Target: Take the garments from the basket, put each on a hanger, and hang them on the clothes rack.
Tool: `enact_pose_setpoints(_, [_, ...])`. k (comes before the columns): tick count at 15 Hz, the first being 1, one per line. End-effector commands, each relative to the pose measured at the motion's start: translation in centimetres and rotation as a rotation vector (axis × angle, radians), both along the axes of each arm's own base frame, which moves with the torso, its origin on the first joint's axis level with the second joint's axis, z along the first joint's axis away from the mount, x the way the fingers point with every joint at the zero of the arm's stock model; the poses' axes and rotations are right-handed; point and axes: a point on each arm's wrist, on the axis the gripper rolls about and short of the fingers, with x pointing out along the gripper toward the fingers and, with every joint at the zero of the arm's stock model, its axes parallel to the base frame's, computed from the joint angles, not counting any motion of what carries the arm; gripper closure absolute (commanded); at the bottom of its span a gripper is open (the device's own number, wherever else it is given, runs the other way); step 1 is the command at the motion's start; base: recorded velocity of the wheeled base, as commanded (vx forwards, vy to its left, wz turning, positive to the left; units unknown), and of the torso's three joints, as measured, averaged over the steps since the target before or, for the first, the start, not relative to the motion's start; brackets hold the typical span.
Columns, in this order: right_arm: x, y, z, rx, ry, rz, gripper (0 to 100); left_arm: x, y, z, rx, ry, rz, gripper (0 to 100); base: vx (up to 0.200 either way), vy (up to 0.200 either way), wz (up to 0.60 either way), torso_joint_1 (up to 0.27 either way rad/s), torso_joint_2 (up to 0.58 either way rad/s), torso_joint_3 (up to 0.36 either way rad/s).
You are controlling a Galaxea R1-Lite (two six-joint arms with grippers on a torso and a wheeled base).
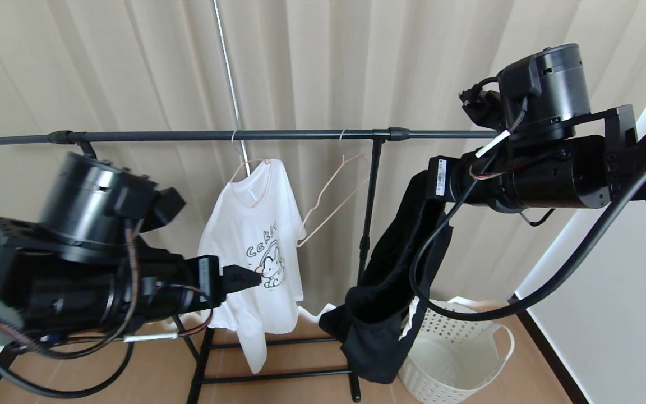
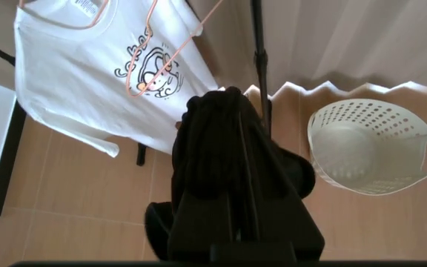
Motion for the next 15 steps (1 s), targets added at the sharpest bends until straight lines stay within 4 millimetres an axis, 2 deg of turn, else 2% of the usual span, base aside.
enact_pose_setpoints(1, [-0.3, 0.2, -0.1, 0.004, -0.009, 0.01, 100, 3.4, -4.8, -2.7, 0.051, 0.08, -0.066, 0, 0.0, 0.0, 0.0, 0.0, 0.0, 0.0])
enact_pose_setpoints(6, [0.9, 1.0, -0.8, 0.018, -0.042, 0.013, 100, 3.8, -8.9, -3.1, 0.034, 0.042, -0.165, 0, 0.0, 0.0, 0.0, 0.0, 0.0, 0.0])
enact_pose_setpoints(9, [1.0, 1.1, -0.7, 0.024, -0.052, 0.013, 100, 3.1, -10.2, -2.7, 0.0, -0.003, -0.21, 0, 0.0, 0.0, 0.0, 0.0, 0.0, 0.0])
enact_pose_setpoints(12, [1.2, 1.5, -1.1, 0.03, -0.057, 0.018, 100, 2.5, -11.8, -3.3, -0.017, -0.027, -0.257, 0, 0.0, 0.0, 0.0, 0.0, 0.0, 0.0])
enact_pose_setpoints(15, [0.9, 2.0, -0.9, 0.041, -0.069, 0.033, 100, 3.0, -12.4, -4.0, -0.028, -0.04, -0.259, 0, 0.0, 0.0, 0.0, 0.0, 0.0, 0.0])
